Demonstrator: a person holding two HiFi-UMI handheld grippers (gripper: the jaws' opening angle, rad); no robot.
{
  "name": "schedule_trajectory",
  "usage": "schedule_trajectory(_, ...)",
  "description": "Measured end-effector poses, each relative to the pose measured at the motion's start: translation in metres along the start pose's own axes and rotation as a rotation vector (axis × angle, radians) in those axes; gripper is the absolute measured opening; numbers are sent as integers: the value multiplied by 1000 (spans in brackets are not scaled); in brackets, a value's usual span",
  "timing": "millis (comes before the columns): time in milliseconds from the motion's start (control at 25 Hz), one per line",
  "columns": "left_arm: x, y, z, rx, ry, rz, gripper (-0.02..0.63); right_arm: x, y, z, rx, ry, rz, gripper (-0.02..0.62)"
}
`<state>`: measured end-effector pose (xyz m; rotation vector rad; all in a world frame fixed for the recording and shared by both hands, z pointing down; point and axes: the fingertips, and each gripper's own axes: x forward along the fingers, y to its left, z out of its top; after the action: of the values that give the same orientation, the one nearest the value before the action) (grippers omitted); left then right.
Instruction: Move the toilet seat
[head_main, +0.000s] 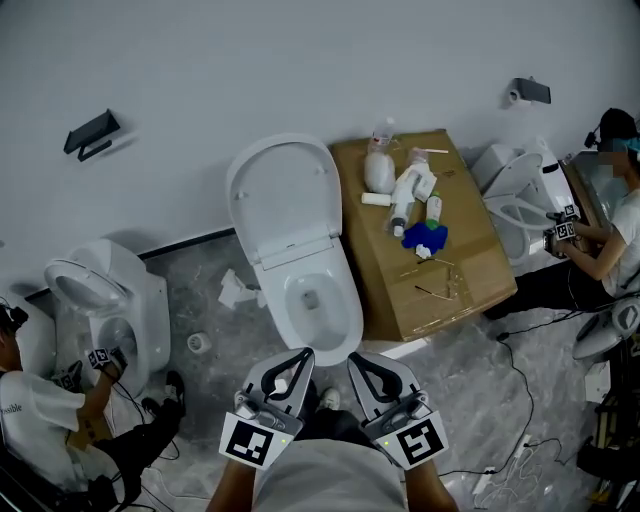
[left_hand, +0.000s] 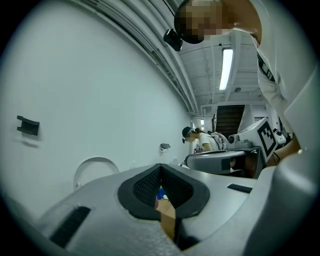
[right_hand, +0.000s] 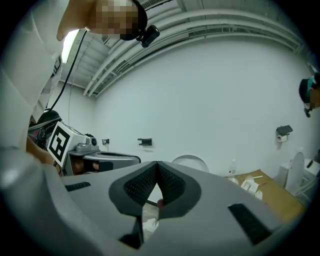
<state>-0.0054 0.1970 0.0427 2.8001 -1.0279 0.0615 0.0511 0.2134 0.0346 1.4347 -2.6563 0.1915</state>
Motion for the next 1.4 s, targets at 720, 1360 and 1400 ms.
schedule_trajectory(720, 46, 82, -81, -4, 117, -32, 9, 89, -44, -74, 75, 140, -68, 11)
schedule_trajectory(1360, 64, 104, -207, -143, 219, 137, 9, 114, -80, -200, 153, 248, 15, 12)
schedule_trajectory(1400, 66, 103, -217, -147, 226, 137, 9, 114, -83, -207, 156, 247, 14, 12)
